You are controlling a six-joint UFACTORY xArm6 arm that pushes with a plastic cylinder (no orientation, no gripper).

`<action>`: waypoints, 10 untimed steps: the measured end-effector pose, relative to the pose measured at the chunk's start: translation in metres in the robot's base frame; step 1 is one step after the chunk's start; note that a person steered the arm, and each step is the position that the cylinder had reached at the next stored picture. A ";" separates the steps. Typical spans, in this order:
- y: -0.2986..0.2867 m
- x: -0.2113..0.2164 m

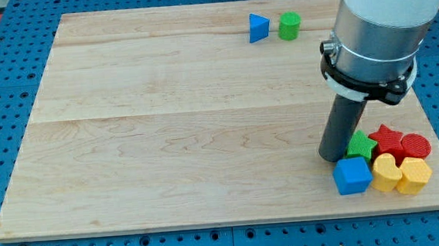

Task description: Push the blue triangle to the bottom right of the board

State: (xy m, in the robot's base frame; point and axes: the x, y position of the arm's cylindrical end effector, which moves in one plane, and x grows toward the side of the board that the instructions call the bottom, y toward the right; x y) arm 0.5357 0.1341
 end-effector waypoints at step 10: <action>-0.084 -0.273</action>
State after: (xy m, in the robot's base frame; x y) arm 0.2630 0.0500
